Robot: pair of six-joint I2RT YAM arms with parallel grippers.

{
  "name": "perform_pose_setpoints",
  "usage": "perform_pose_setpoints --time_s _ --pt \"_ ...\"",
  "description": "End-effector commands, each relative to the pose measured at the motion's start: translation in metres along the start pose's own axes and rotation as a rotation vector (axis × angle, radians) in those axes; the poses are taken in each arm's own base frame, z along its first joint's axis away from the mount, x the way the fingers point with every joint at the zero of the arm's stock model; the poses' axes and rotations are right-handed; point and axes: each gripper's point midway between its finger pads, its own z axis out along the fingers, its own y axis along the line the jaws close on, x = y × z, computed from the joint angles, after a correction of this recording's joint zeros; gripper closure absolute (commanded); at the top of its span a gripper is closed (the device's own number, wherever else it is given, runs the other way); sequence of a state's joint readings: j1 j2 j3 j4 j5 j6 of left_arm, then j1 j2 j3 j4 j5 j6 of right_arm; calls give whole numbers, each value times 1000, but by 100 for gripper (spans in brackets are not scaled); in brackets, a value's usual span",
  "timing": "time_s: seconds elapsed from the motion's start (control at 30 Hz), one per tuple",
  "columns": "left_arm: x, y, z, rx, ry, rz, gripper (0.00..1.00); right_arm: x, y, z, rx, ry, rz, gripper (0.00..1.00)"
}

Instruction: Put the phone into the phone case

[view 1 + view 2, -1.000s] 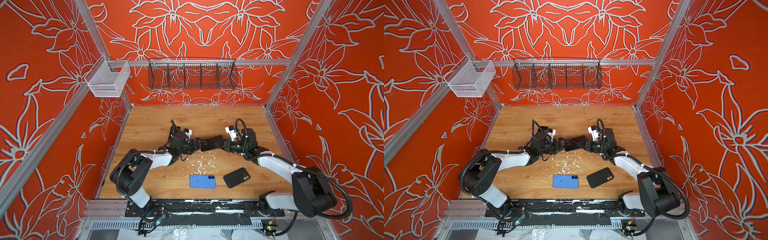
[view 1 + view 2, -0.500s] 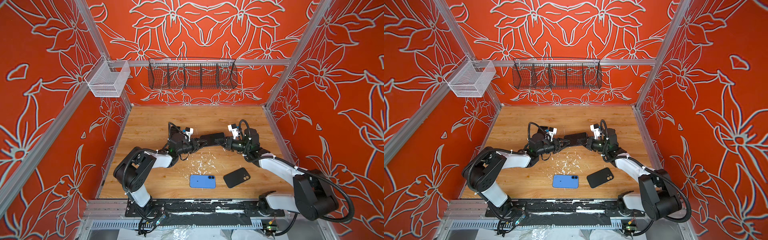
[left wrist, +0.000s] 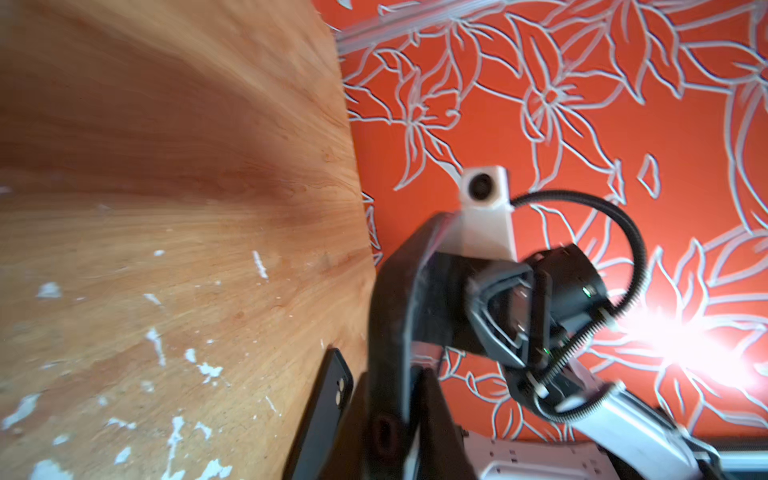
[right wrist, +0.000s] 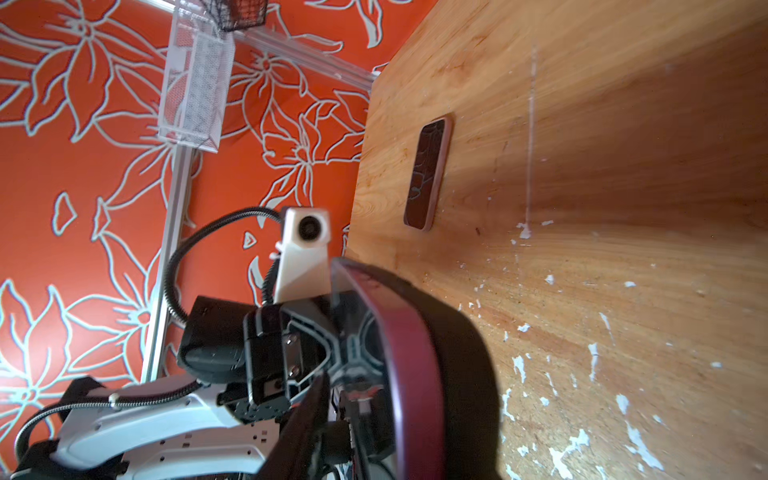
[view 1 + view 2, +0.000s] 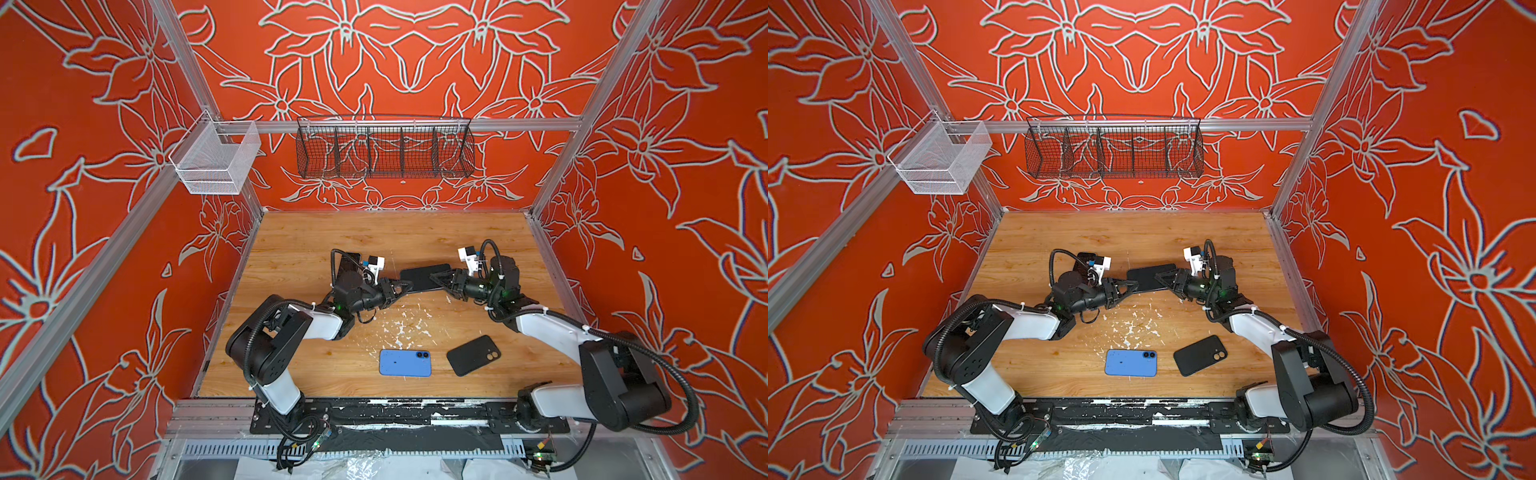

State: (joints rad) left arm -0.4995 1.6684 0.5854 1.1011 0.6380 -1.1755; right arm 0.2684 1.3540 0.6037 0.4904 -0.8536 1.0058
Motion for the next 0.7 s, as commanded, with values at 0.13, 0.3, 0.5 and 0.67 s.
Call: perform_pose_setpoints --time_s 0.13,0.3,0.5,0.67 --pt "2 -7 -6 4 -7 39 96 -29 36 -18 -126 -82 -87 53" --pt "2 -8 -7 -9 -6 43 99 -35 38 -24 -141 -95 -90 53" --pt "2 -12 -8 -10 -3 49 100 -46 40 -29 -144 -118 -107 50" --pt "2 -17 -8 -17 9 65 100 -50 45 -26 -180 -98 -118 55"
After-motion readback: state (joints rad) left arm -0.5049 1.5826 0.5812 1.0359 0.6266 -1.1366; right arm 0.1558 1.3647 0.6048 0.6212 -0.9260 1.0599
